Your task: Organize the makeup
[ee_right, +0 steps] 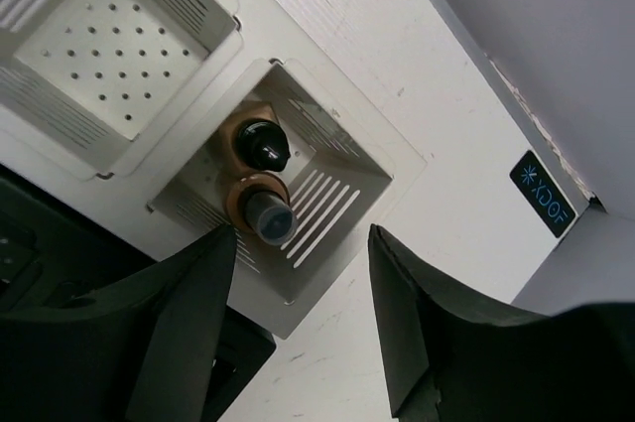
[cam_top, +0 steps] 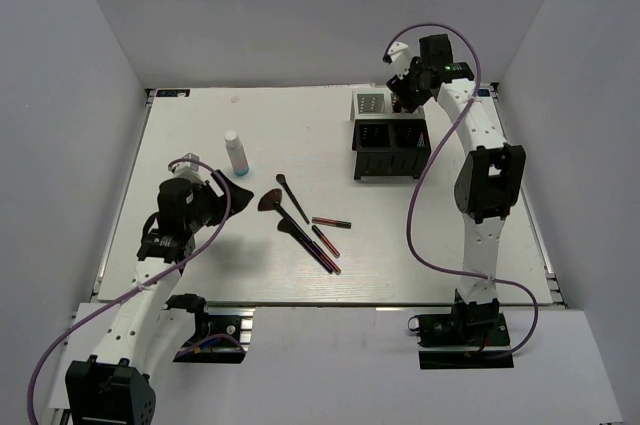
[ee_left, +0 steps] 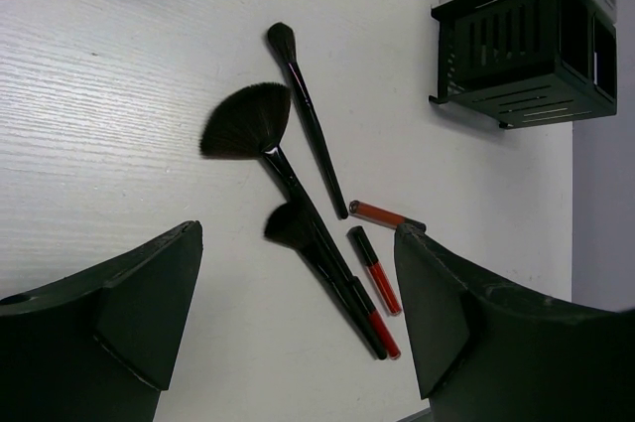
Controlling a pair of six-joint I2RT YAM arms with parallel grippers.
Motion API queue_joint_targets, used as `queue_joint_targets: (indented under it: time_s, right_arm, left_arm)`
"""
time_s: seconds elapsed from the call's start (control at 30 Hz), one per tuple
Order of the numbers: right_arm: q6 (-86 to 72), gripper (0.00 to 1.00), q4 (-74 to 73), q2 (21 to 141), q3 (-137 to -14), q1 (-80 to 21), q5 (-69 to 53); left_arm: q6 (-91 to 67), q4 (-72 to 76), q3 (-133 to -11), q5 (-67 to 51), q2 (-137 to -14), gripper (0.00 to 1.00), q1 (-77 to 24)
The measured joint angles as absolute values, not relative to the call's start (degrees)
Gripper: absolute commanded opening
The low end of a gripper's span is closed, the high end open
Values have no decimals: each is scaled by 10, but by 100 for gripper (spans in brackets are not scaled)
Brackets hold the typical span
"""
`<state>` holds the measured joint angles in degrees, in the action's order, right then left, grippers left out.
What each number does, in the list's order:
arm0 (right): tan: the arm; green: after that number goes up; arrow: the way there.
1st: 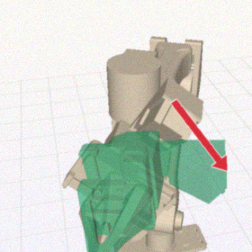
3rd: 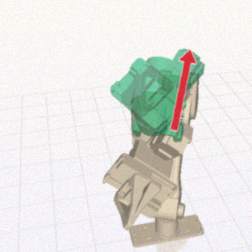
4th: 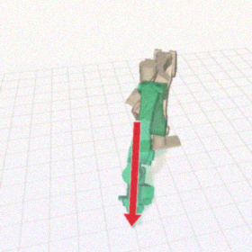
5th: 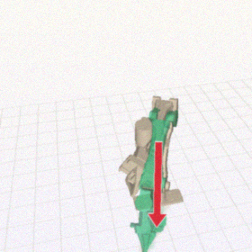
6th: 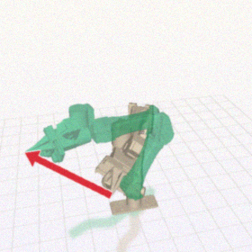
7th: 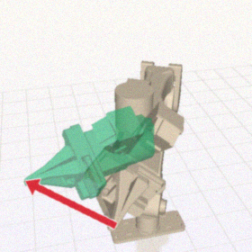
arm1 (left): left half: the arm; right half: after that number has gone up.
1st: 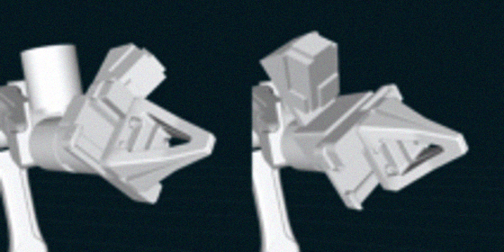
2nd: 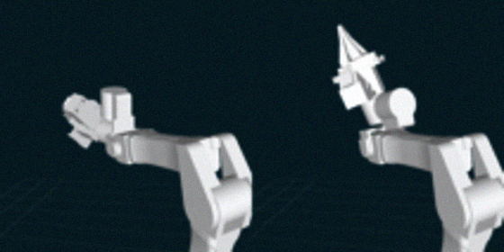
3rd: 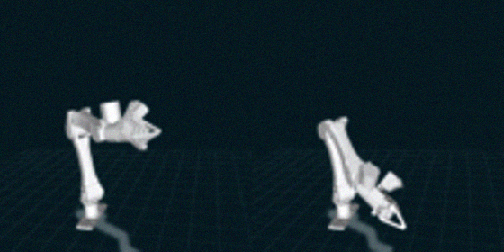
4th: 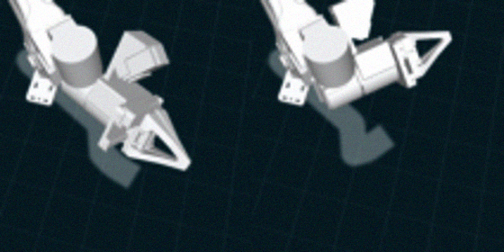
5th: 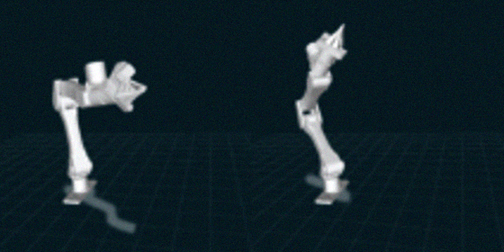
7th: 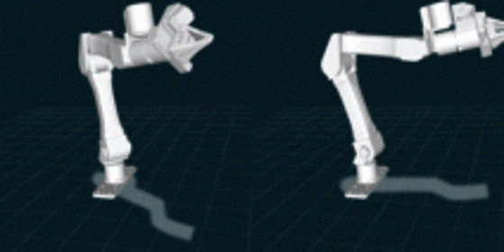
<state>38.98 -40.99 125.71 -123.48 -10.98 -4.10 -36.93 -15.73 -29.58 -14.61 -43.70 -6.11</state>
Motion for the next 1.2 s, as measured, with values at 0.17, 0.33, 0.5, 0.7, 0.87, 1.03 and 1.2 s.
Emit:
queue_joint_targets:
  time_s: [0.17, 0.33, 0.5, 0.7, 0.87, 1.03, 1.2]
  right_arm:
    - [349, 22, -386, 1201, -1188, -105, -113]
    - [292, 42, -353, 1073, -1070, -93, -241]
    - [253, 64, -321, 1010, -1001, -90, -323]
    - [239, 66, -309, 1009, -949, -91, -352]
    - [229, 66, -296, 1009, -922, -91, -364]
    - [216, 66, -283, 1007, -906, -91, -375]
    - [207, 66, -277, 999, -891, -91, -381]
  left_arm:
    - [-348, -162, -331, -138, -480, 88, -61]
    - [-300, -164, -426, -102, -571, 91, -61]
    - [-256, -176, -530, -55, -678, 98, -64]
    - [-211, -193, -610, -3, -791, 98, -66]
    - [-186, -193, -622, 27, -860, 98, -76]
    - [-163, -189, -656, 62, -922, 98, -97]
    - [-148, -167, -677, 111, -967, 94, -118]
